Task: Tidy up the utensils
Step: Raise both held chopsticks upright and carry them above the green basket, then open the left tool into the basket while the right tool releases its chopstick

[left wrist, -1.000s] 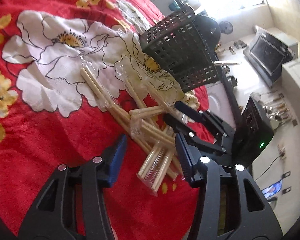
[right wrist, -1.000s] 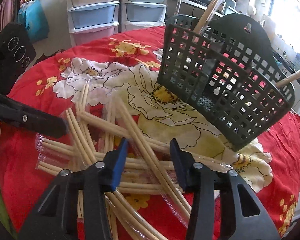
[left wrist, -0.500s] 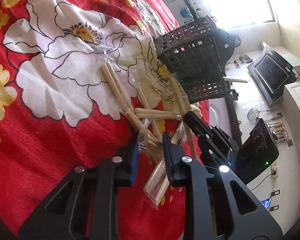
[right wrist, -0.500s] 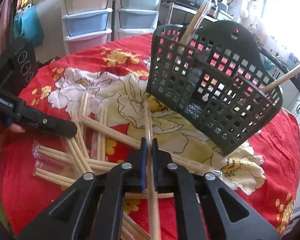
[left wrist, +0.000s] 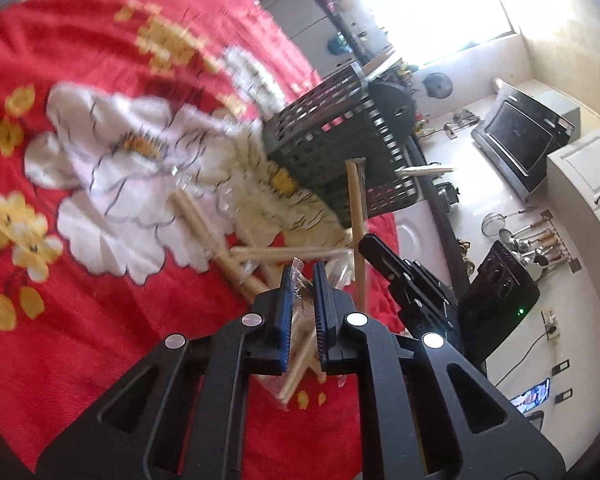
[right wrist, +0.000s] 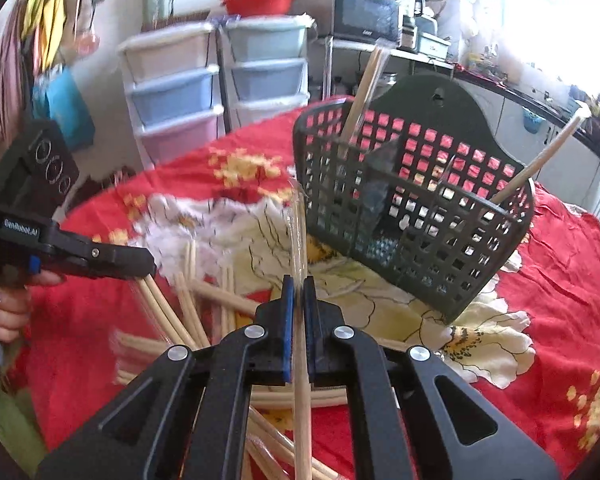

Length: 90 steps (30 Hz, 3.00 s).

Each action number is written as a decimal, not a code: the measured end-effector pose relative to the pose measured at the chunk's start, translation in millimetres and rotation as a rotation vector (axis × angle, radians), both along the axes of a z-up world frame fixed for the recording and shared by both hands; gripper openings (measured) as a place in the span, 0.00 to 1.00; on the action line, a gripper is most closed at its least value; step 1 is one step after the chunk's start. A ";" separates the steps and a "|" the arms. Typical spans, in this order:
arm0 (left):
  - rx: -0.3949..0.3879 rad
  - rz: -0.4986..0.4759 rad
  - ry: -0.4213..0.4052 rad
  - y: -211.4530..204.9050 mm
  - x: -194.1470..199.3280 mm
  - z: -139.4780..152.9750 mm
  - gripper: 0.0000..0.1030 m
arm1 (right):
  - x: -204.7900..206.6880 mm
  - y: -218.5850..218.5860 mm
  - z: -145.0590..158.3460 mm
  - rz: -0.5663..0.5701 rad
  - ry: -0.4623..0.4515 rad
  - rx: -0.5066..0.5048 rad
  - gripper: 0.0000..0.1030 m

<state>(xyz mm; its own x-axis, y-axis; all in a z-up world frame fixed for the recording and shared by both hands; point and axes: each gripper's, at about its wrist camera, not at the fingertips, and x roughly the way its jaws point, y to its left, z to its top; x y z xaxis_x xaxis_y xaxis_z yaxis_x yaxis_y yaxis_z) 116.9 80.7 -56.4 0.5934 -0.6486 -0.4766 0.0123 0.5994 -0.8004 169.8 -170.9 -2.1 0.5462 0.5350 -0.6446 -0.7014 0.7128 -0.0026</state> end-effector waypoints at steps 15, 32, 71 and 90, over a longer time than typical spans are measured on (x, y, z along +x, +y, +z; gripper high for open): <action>0.079 -0.030 -0.179 -21.5 18.9 65.4 0.03 | -8.9 -30.3 49.9 -0.065 -0.100 0.169 0.04; 0.147 -0.058 -0.350 -43.5 43.5 136.0 0.03 | 7.6 -52.8 99.3 -0.151 -0.211 0.281 0.02; 0.430 0.167 -0.497 -51.9 115.9 191.6 0.03 | 80.9 -50.5 139.2 -0.292 -0.428 0.410 0.01; 0.438 0.144 -0.463 -61.5 114.9 163.0 0.03 | 86.3 -57.1 100.2 -0.368 -0.410 0.385 0.01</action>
<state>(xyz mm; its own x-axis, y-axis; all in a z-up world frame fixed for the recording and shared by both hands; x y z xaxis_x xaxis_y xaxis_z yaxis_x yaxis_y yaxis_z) 231.8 19.1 106.6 0.8673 -0.3508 -0.3531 0.1920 0.8903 -0.4129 256.2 -228.0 98.2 0.8969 0.4173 -0.1464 -0.4089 0.9086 0.0849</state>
